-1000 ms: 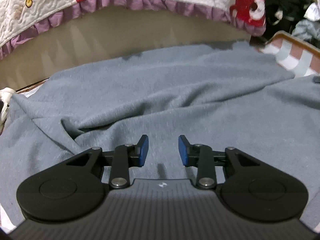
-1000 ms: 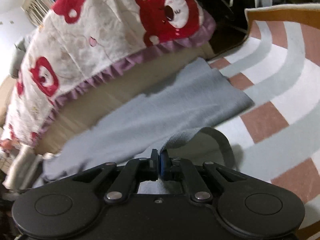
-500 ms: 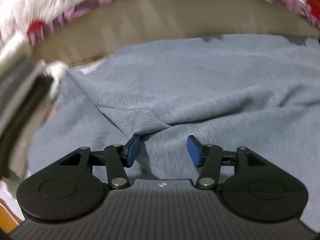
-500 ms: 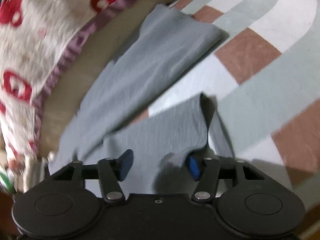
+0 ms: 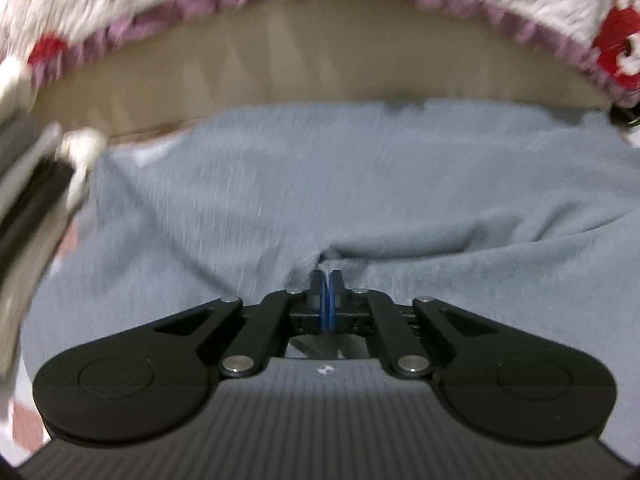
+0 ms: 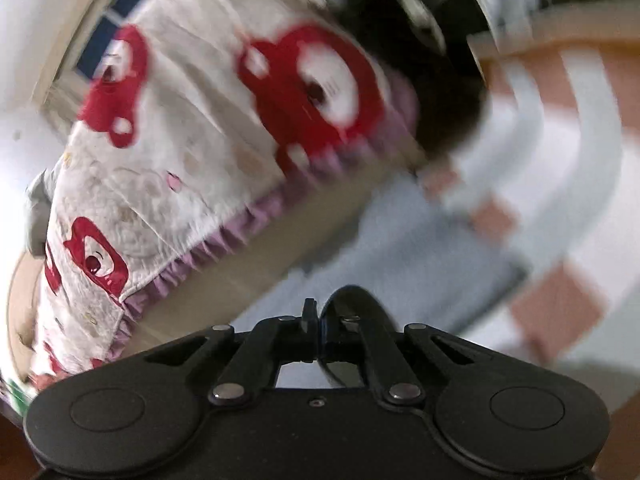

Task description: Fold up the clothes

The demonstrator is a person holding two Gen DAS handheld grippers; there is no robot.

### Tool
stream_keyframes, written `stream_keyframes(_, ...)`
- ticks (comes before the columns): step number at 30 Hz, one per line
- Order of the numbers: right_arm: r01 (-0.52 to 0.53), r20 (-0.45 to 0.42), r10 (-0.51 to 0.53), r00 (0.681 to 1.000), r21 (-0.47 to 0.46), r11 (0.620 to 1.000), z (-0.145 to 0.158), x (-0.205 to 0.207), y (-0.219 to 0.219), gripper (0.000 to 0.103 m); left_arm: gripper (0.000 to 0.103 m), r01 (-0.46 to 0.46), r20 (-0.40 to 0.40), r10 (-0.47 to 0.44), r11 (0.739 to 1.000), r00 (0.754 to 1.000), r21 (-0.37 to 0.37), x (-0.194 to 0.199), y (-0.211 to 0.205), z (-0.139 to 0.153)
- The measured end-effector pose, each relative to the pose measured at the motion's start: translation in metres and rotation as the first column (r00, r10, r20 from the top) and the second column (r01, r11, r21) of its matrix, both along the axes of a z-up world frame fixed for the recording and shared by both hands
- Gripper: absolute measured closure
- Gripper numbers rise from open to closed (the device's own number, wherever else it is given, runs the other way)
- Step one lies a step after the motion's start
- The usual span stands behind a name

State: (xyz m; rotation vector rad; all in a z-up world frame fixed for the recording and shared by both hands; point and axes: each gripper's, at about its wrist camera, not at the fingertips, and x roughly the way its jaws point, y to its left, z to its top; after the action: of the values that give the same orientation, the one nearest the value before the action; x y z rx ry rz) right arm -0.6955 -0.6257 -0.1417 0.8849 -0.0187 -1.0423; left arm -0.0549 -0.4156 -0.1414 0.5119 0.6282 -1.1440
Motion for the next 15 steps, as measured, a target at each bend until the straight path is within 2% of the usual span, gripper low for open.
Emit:
stream_keyframes(3, -0.002, -0.114, -0.007, 0.993, -0.074, 0.997, 0.042, 0.0, -0.012, 0.1, 0.101, 0.036, 0.058, -0.031, 0.996, 0.998, -0.083, -0.008, -0.01, 0.021)
stream_keyframes(5, 0.034, -0.188, -0.058, 0.98, -0.126, 0.991, 0.059, -0.007, -0.025, 0.1, 0.097, 0.029, 0.018, -0.026, 0.987, 0.999, -0.156, -0.006, -0.015, 0.033)
stream_keyframes(6, 0.062, -0.239, -0.098, 0.966, -0.153, 0.986, 0.063, -0.011, -0.032, 0.101, 0.082, 0.023, -0.012, -0.025, 0.983, 1.0, -0.18, -0.004, -0.017, 0.035)
stream_keyframes(7, 0.094, -0.314, -0.146, 0.938, -0.174, 0.98, 0.064, -0.01, -0.041, 0.101, 0.067, 0.007, -0.032, -0.013, 0.983, 0.999, -0.181, -0.003, -0.017, 0.037)
stream_keyframes(8, 0.123, -0.4, -0.177, 0.899, -0.157, 0.98, 0.058, -0.006, -0.054, 0.099, 0.043, -0.01, -0.046, 0.002, 0.983, 0.999, -0.183, -0.002, -0.016, 0.037)
stream_keyframes(10, 0.18, -0.526, -0.177, 0.832, -0.045, 0.983, 0.038, 0.002, -0.078, 0.078, 0.04, -0.052, -0.031, 0.047, 0.981, 0.998, -0.185, -0.001, -0.004, 0.033)
stream_keyframes(11, 0.201, -0.576, -0.158, 0.802, 0.012, 0.979, 0.027, 0.008, -0.082, 0.071, 0.04, -0.08, -0.024, 0.077, 0.983, 0.997, -0.166, 0.003, 0.005, 0.03)
stream_keyframes(12, 0.207, -0.601, -0.147, 0.786, 0.032, 0.978, 0.02, 0.014, -0.077, 0.071, 0.04, -0.109, -0.016, 0.108, 0.983, 0.994, -0.147, 0.006, 0.015, 0.026)
stream_keyframes(13, 0.198, -0.608, -0.137, 0.782, 0.035, 0.98, 0.015, 0.02, -0.068, 0.067, 0.04, -0.143, -0.008, 0.143, 0.982, 0.99, -0.123, 0.01, 0.024, 0.023)
stream_keyframes(14, 0.17, -0.603, -0.11, 0.79, 0.043, 0.984, 0.011, 0.026, -0.054, 0.058, 0.04, -0.197, 0.001, 0.198, 0.977, 0.98, -0.085, 0.015, 0.035, 0.02)
stream_keyframes(15, 0.136, -0.593, -0.078, 0.801, 0.053, 0.989, 0.006, 0.032, -0.039, 0.053, 0.04, -0.254, 0.001, 0.254, 0.966, 0.967, -0.043, 0.023, 0.049, 0.016)
